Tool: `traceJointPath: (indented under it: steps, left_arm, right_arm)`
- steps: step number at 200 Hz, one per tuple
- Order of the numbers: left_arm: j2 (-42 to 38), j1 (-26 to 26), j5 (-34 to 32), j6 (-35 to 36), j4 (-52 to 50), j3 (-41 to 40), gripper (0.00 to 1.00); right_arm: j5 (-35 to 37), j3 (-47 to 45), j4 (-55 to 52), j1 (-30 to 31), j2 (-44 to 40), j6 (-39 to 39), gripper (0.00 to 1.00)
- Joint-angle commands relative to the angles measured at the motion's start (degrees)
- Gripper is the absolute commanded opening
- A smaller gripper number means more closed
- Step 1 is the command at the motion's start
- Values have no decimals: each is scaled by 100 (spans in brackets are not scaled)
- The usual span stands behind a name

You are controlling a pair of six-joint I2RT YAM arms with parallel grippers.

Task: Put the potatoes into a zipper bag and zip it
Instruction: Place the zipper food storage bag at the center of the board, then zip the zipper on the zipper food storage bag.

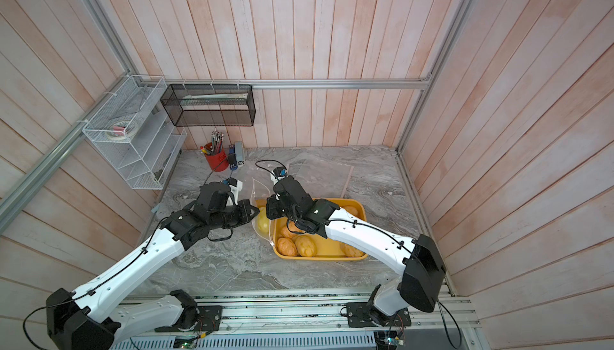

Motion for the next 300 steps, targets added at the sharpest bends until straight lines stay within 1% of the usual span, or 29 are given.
traceJointPath:
  steps: [1, 7, 16, 25, 39, 55, 78, 95, 101, 107, 113, 116, 122, 127, 134, 142, 157, 169, 187, 194, 223, 267, 300]
  left_arm:
    - [203, 402, -16, -194, -61, -31, 0]
    - [263, 572, 41, -194, -87, -30, 0]
    - [355, 840, 172, -187, -92, -42, 0]
    - [420, 1074, 284, -146, -57, -83, 0]
    - [450, 1311, 204, -67, -61, -122, 0]
    - [400, 1402, 128, -11, -61, -170, 0]
    - [323, 1421, 221, 60, 57, -215, 0]
    - [322, 1430, 204, 65, 70, -234, 0]
    - [330, 1429, 204, 74, 69, -233, 0]
    - [333, 1438, 206, 78, 62, -235, 0]
    - [352, 1439, 206, 87, 52, -224, 0]
    - [356, 1439, 212, 93, 43, -224, 0]
    - [359, 1439, 213, 96, 40, -225, 0]
    - [359, 1443, 233, 98, 34, -232, 0]
    - [342, 1448, 243, 96, 42, -247, 0]
    - [325, 1448, 264, 96, 51, -244, 0]
    - [261, 1448, 267, 95, 53, -242, 0]
    - [215, 1448, 241, 96, 34, -242, 0]
    - [136, 1448, 205, 103, 38, -252, 0]
    - [122, 1448, 195, 104, 22, -253, 0]
    - [96, 1448, 231, 113, 7, -252, 0]
    - [62, 1448, 221, 131, -11, -238, 0]
    - [62, 1455, 223, 140, -24, -228, 0]
  right_arm:
    - [-103, 225, -105, -33, 130, -303, 0]
    - [-108, 225, -81, -33, 130, -346, 3]
    - [-111, 197, -17, -33, 103, -426, 13]
    - [-125, 106, 84, -29, 8, -498, 22]
    - [-103, -148, 321, -29, -253, -609, 34]
    - [-79, -714, 824, -16, -733, -734, 48]
    - [-9, -1712, 1732, -14, -1468, -890, 58]
    - [67, -2548, 2581, -15, -1931, -923, 71]
    - [-91, -2906, 2984, -16, -2074, -1067, 71]
    - [-287, -3245, 3389, 0, -2201, -1279, 68]
    - [-376, -3536, 3690, 10, -2307, -1377, 67]
    - [-365, -3647, 3812, 11, -2356, -1379, 68]
    - [-292, -3867, 3978, 11, -2422, -1337, 72]
    - [-247, -3982, 4030, 4, -2440, -1339, 75]
    - [-293, -4077, 4063, -7, -2433, -1404, 76]
    - [-465, -4206, 4197, -7, -2372, -1567, 74]
    - [-1007, -4434, 4617, 31, -2159, -1893, 72]
    - [-1026, -4571, 4958, 174, -1935, -2088, 70]
    - [-846, -4561, 5294, 458, -1516, -2432, 66]
    - [-832, -4510, 5381, 546, -1311, -2538, 63]
    - [-660, -4311, 5731, 624, -730, -2700, 56]
    - [-636, -4264, 6284, 627, -420, -2750, 50]
    - [-693, -4231, 6547, 634, -342, -2771, 49]
